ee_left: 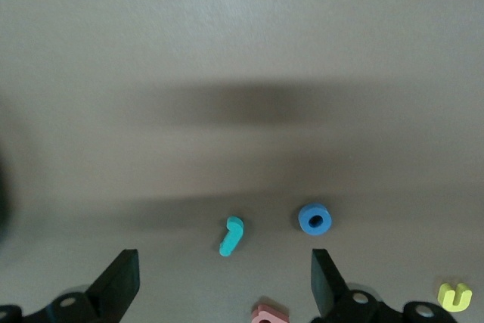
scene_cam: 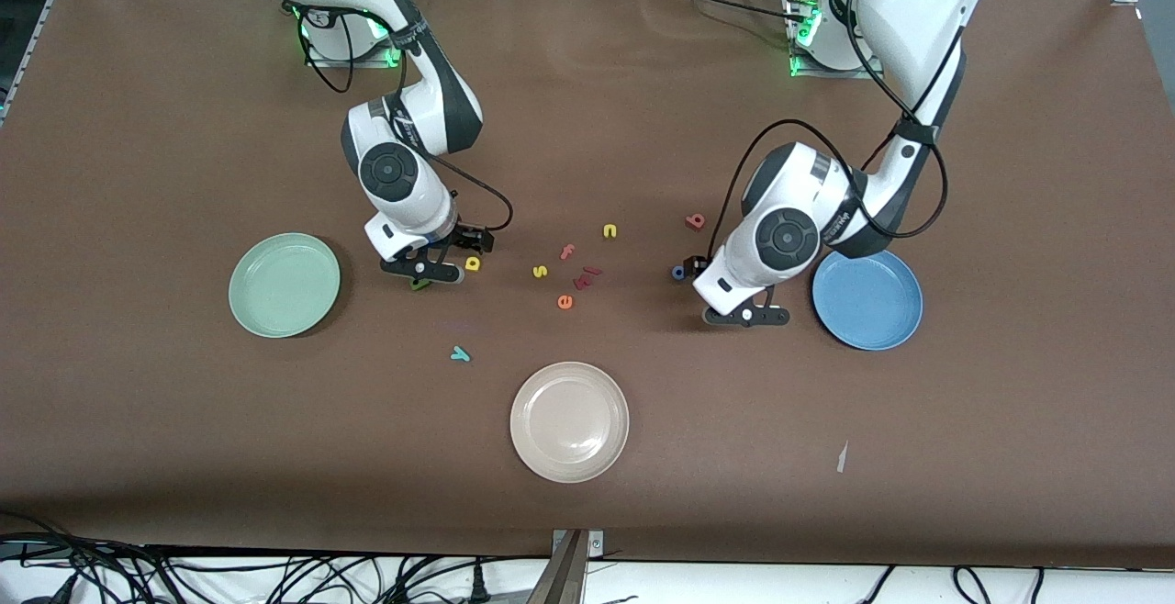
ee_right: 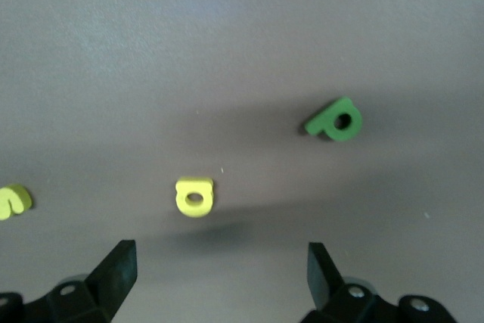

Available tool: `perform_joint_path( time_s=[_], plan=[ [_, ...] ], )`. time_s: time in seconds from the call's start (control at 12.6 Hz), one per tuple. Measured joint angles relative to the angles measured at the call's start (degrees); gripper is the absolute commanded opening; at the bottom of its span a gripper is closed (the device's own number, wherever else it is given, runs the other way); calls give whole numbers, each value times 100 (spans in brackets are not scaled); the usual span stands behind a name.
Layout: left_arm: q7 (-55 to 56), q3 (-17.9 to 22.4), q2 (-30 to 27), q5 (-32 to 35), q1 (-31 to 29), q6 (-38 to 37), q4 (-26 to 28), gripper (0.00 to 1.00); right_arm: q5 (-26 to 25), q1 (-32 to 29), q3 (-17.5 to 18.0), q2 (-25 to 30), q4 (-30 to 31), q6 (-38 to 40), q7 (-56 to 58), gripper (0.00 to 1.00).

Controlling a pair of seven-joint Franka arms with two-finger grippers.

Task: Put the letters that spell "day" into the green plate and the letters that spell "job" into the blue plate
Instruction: 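Grasp the yellow letter with the right gripper while the left gripper grasps the cyan one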

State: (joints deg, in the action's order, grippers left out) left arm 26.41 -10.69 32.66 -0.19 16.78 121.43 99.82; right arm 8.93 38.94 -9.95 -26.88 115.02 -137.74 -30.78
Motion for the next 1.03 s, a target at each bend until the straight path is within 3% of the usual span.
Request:
perform_joint_path(
  time_s=[0.32,0.55,0.87,0.95,1.03],
  plan=[
    [3,-21,-122,3,1,799,802,57,0,-1,53,-320,-1,-515,25,99],
    [-211,-32,-146,447,-9,938,933,56,11,-5,60,-405,-22,-569,29,92],
    [-297,-56,-153,502,43,950,954,57,137,-6,156,-505,-37,-835,30,81],
    [-297,-65,-137,502,77,1024,971,57,144,-6,161,-546,-37,-886,30,75],
    [-297,-65,-107,503,102,1137,995,57,146,-7,161,-582,-40,-937,30,59]
  ],
)
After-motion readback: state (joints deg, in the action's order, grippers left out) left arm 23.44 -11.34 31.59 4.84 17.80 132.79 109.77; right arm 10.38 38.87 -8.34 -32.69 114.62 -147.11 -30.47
